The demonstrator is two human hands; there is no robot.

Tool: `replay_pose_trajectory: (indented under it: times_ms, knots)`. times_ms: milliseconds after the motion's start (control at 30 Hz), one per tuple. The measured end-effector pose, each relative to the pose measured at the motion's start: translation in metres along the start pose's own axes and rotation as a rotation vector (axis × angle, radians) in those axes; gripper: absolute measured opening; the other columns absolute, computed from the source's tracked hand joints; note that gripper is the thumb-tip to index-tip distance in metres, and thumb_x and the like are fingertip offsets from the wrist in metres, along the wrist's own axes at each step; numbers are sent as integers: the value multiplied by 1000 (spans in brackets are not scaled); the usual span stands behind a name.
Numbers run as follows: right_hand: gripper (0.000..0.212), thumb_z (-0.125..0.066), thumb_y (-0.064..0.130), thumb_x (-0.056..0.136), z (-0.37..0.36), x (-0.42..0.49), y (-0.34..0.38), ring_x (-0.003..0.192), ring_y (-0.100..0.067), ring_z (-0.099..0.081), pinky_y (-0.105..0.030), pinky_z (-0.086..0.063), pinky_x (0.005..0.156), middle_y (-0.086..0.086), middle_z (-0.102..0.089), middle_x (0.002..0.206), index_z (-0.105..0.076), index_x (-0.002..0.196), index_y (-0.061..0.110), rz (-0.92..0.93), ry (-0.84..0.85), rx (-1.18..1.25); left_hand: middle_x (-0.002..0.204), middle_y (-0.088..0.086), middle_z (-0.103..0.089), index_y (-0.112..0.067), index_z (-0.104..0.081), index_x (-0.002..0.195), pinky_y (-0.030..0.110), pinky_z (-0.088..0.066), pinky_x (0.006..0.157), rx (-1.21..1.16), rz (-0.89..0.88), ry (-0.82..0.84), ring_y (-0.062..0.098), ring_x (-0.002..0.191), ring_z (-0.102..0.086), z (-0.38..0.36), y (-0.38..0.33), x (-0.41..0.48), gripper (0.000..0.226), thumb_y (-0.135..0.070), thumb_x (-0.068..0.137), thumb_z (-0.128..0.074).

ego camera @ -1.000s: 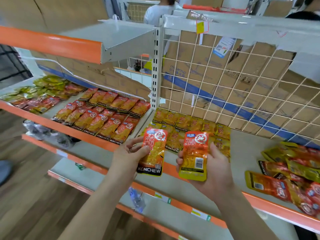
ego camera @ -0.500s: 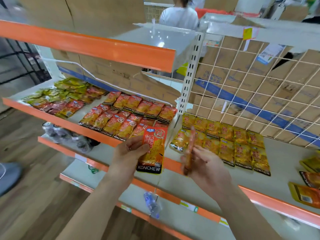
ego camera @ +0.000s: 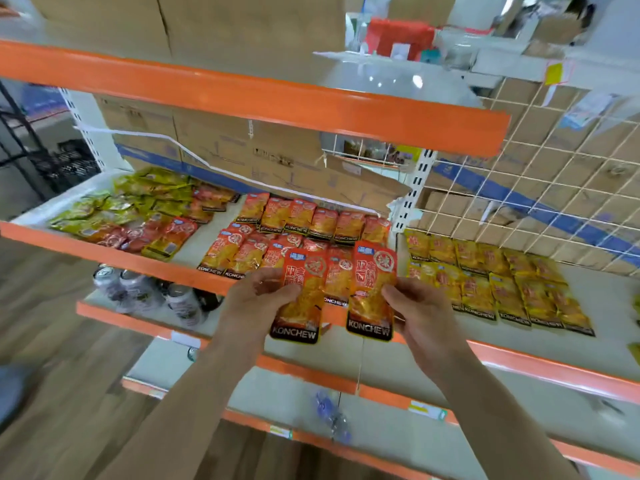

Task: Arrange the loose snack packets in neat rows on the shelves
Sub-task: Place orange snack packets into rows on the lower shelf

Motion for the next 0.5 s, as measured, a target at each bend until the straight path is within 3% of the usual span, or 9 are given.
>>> replay_pose_trajectory:
  times_ms: [100,233,367,500]
  knots:
    - [12,-58,-3,94,-4,-2,-2,74,-22,-65,-34,-53,65,-10,-70,83,-68,92,4,1,-58,-10,98,6,-75,-21,-69,97,49,-57,92,42,-1,34,25,92,-73,3,-1,11,30,-3,77,-82]
    - [13,-59,-1,94,0,2,-7,71,-17,-67,-33,-54,65,-5,-71,80,-68,90,6,-5,-129,-37,76,-8,-76,-21,-69,95,40,-58,83,75,-11,77,18,80,-75,-6,-3,20,30,-5,75,-84]
    - [15,-61,1,94,9,16,-8,74,-18,-68,-37,-57,71,-3,-72,80,-69,87,11,3,-172,-92,74,-9,-76,-21,-69,94,34,-55,74,91,-9,80,15,76,-75,-16,1,33,29,-7,74,-84]
    - [16,-64,3,93,14,37,-13,68,-12,-68,-31,-55,65,6,-71,69,-69,85,16,-3,-204,-120,70,-11,-74,-21,-69,91,30,-53,64,128,8,72,8,66,-73,-29,5,51,24,-8,77,-83]
Point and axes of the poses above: each hand's wrist, its own x-axis towards the middle knuckle, its own z-axis out of the back of the hand, y = z × x, the point moved 9 cm from there along x, towards the middle knuckle
